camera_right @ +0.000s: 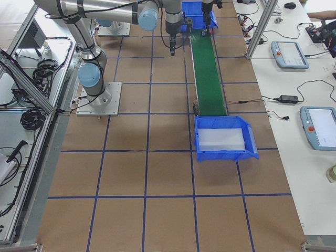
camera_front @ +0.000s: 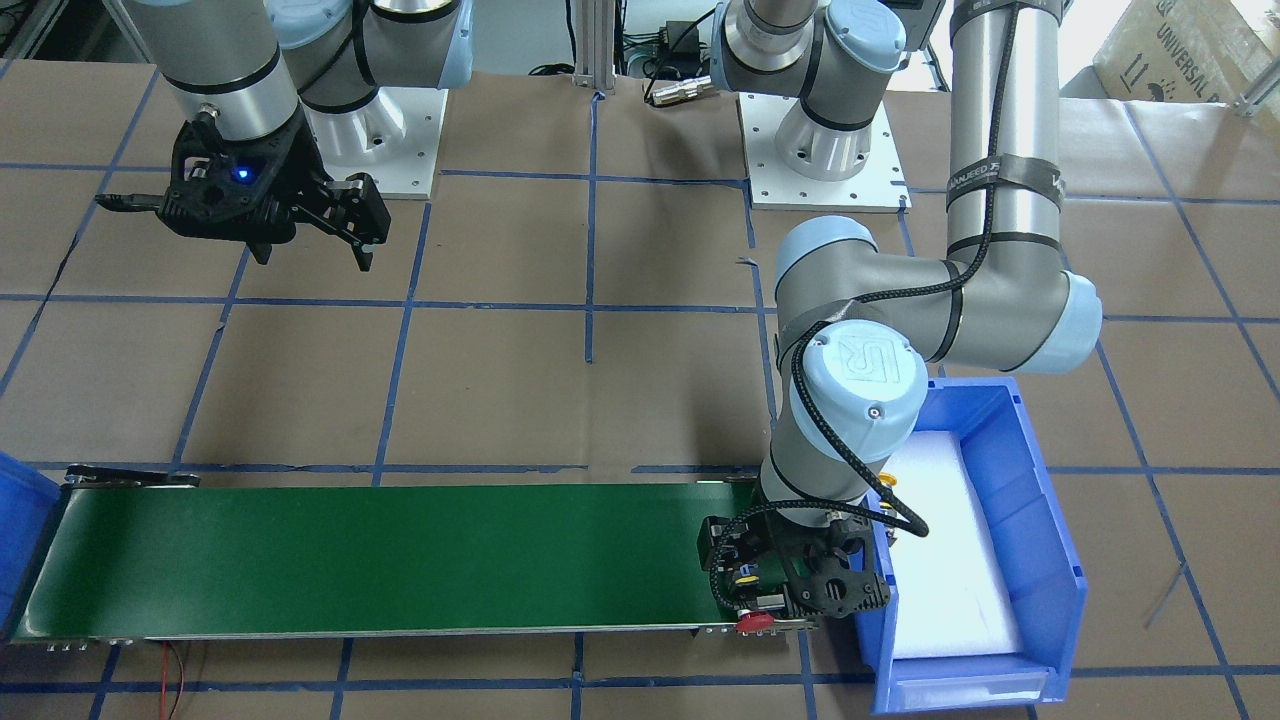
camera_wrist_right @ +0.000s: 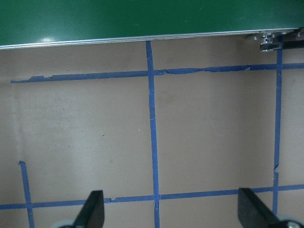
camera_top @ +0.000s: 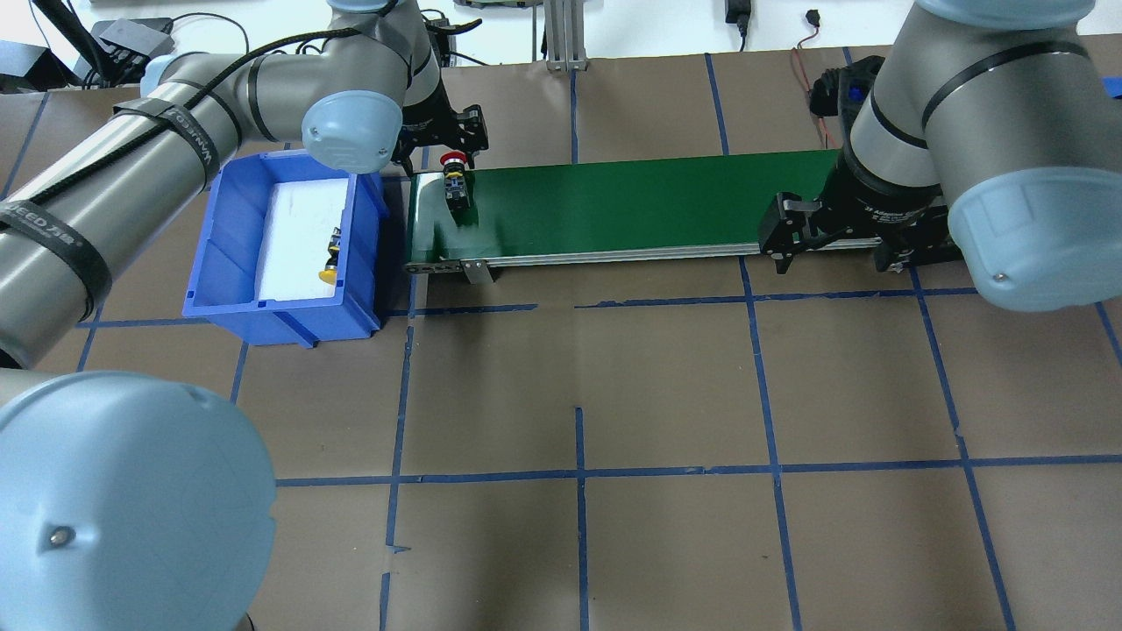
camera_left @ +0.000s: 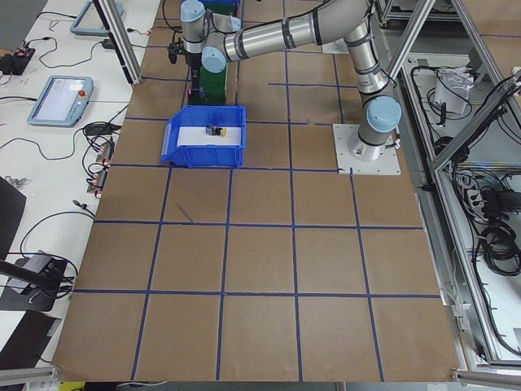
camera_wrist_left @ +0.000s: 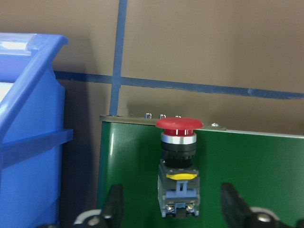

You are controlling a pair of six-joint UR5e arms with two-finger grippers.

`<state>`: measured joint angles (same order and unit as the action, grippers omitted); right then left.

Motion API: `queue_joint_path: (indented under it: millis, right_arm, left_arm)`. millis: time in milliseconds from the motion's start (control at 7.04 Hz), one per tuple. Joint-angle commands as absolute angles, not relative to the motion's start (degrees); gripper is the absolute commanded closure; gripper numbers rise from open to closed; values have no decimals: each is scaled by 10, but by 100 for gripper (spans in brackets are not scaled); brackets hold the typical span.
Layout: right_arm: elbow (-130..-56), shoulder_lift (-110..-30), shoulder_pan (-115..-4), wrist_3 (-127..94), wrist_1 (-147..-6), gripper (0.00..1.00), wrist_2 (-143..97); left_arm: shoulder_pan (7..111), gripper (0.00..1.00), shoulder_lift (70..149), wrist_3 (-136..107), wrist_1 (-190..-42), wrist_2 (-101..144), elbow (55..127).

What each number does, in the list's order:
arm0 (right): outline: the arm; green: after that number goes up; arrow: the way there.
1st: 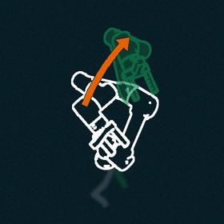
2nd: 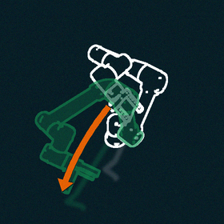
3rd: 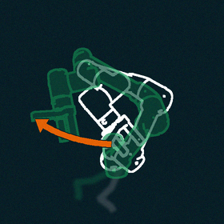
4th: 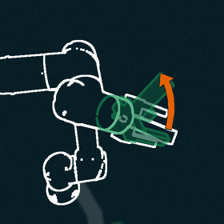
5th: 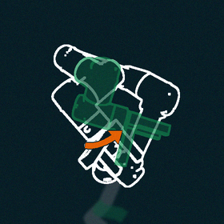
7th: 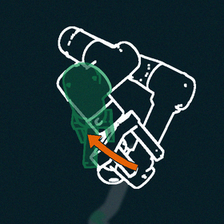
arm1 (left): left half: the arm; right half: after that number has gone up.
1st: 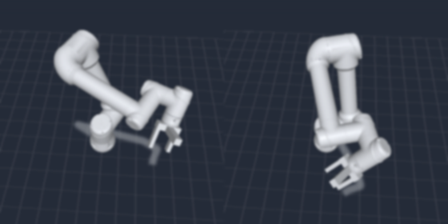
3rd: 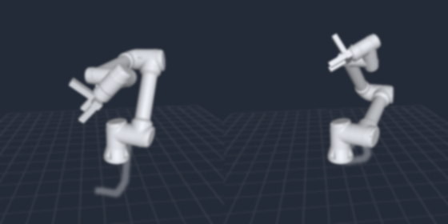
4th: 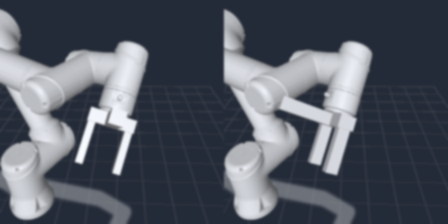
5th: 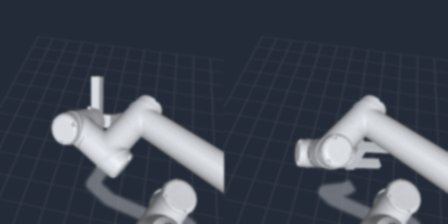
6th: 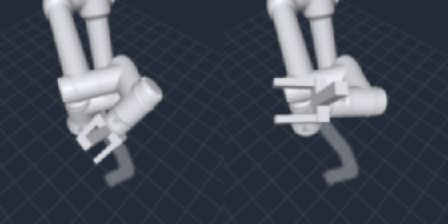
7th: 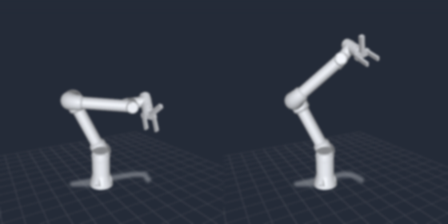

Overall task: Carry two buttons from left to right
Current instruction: 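Release the red-capped button onto the green conveyor with the left gripper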

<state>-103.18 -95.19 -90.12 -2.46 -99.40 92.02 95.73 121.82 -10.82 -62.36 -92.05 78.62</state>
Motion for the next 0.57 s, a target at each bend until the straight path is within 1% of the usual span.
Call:
queue_joint_path:
  millis: [0,142,426]
  right_arm:
    - [-1032,-952,-901,-25,-994,0,920]
    - [-1032,-952,-902,-25,-994,0,920]
    - [-1034,-952,-902,-24,-994,0,920]
  left_arm:
    - [917,0,1209,-29,-634,-918,761]
    - [882,0,1201,31,-664,-916,751]
    - [827,0,1186,158,-679,-914,758]
